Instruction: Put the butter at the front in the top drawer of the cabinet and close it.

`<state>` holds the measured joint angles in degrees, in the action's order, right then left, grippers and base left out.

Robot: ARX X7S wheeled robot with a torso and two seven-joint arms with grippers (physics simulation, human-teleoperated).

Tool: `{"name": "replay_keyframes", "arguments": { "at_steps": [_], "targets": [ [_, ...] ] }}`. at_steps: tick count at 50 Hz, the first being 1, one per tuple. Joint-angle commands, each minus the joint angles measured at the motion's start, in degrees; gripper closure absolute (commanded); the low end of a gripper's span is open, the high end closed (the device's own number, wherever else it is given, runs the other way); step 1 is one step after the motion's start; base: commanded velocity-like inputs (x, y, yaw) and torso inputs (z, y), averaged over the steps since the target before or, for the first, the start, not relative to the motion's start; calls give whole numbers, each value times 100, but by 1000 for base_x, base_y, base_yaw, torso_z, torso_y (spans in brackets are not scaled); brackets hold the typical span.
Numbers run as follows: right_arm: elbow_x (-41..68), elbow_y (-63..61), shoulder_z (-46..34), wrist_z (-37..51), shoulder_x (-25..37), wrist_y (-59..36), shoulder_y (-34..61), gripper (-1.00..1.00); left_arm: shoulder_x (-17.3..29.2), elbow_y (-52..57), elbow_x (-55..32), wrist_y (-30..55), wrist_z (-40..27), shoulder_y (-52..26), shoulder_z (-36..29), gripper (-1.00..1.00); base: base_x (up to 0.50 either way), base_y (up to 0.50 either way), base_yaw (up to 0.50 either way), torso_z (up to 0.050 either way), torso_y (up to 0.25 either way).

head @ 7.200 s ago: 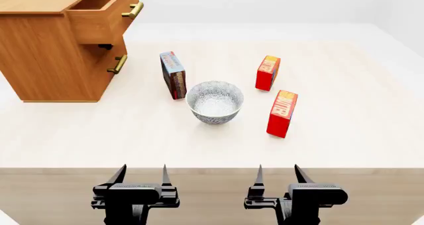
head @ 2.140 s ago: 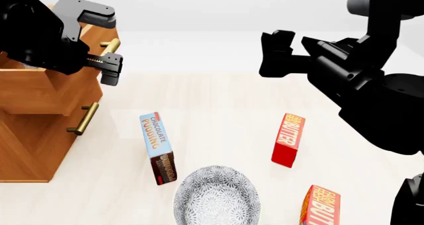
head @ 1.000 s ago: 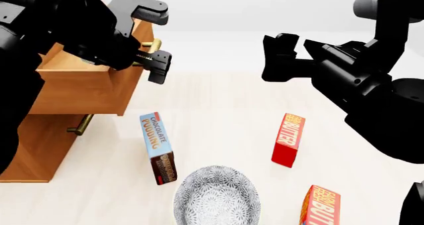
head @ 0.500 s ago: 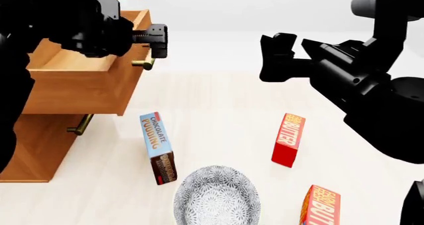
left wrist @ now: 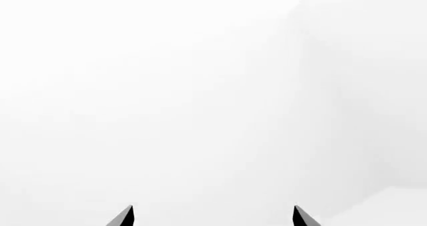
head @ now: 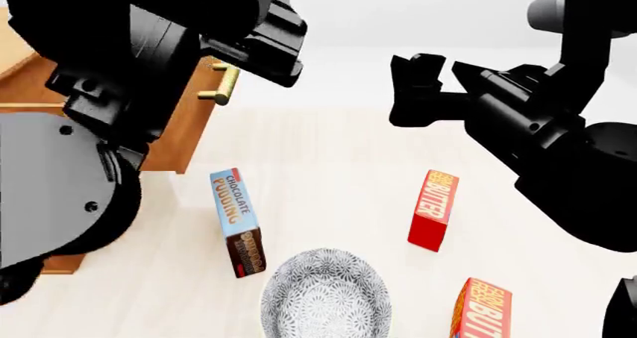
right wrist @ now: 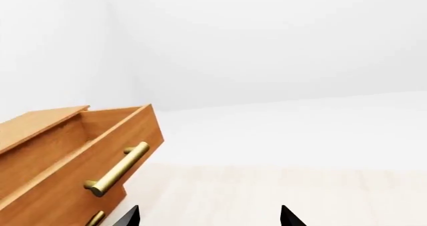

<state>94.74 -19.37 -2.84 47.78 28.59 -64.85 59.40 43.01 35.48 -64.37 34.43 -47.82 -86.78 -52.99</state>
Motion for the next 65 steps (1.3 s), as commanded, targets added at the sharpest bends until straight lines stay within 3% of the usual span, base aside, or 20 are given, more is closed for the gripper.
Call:
{"name": "replay_keyframes", "arguments": {
  "at_steps": [1,8,13,18,24,32,37,41,48,56,59,65],
  "targets": [
    [86,-58,-31,90,9,28,34,-100,2158,2380,1003,-1181,-1322,1773,378,-100,0,0,0,0,0],
    [211,-109,-55,194,33,24,96,-100,3885,2450,2170,-2888,-2040,1760,-1081,-100,0,0,0,0,0],
    [263,-141,-64,242,44,37,103,-100,4378,2293,3116,-4060,-2067,2297,-1713,-100,0,0,0,0,0],
    [289,-170,-68,274,64,54,70,-100,4508,1945,3752,-5065,-2064,2827,-2176,-100,0,0,0,0,0],
    [367,-178,-109,364,77,51,112,-100,4611,1719,3978,-5595,-2157,3297,-2614,-100,0,0,0,0,0],
    [502,-218,-164,531,91,56,193,-100,4436,1229,3039,-5190,-1903,3536,-2857,-100,0,0,0,0,0],
    [597,-249,-184,649,116,68,205,-100,4376,1050,2955,-5192,-1889,3659,-2966,-100,0,0,0,0,0],
    [927,-341,-302,1137,198,42,344,-100,4394,989,2927,-5232,-1895,3719,-3014,-100,0,0,0,0,0],
    [1824,-412,-737,2839,424,276,668,-100,4276,1020,2826,-5090,-1931,3730,-3020,-100,0,0,0,0,0],
    [1958,-604,-839,3938,399,859,322,-100,4029,774,2894,-5318,-1941,3912,-3150,-100,0,0,0,0,0],
    [1990,-625,-967,4160,388,1086,273,-100,3979,717,2918,-5375,-1934,3939,-3162,-100,0,0,0,0,0],
    [2149,-705,-2036,4208,955,2331,309,-100,3943,737,3035,-5401,-1956,3956,-3160,-100,0,0,0,0,0]
  ]
}}
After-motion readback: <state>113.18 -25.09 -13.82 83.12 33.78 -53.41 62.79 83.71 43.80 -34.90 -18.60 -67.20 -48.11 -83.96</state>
